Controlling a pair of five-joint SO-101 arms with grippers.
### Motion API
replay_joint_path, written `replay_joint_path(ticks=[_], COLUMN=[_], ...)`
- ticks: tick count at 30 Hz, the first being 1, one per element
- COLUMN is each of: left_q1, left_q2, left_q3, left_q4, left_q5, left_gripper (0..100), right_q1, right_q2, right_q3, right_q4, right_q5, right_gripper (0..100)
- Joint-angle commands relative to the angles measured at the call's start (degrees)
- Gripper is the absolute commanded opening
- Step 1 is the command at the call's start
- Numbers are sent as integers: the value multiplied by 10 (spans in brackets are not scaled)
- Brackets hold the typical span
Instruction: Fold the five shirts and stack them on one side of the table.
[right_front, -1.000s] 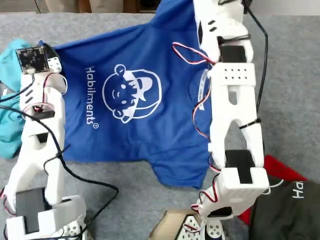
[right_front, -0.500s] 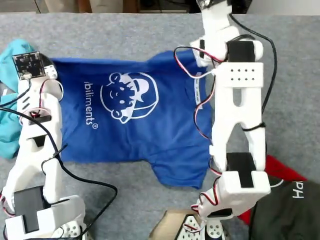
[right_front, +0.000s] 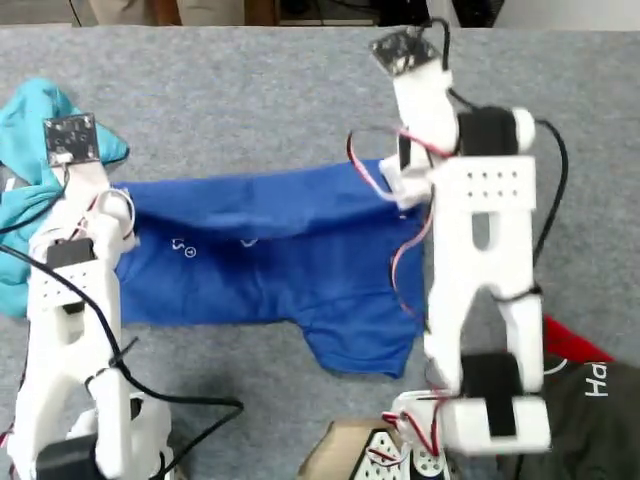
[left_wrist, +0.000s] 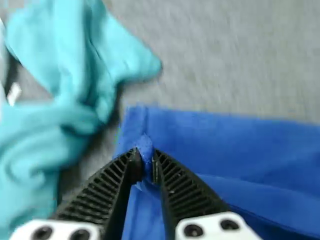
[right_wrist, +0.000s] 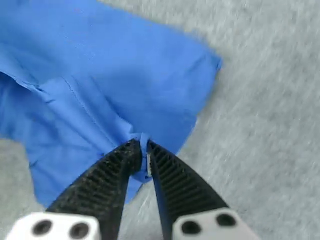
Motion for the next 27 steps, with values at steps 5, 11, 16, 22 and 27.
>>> replay_joint_path(ticks=[5, 11, 16, 22, 27], left_q1=[-4, -28, -30, -31, -32], left_q2=[-47, -46, -46, -50, -51], left_q3=[-3, -2, 33, 51, 21], left_q4=[120, 171, 155, 161, 212], left_q5=[4, 0, 0, -1, -20], left_gripper=[19, 19, 19, 19, 19], right_q1=[-2, -1, -1, 11, 49], right_q2=[-234, -373, -453, -501, -503], right_q3=[306, 471, 548, 581, 581], right_q4=[-72, -77, -76, -62, -62], right_q5=[9, 9, 9, 47, 73], right_gripper=[3, 3, 3, 3, 3])
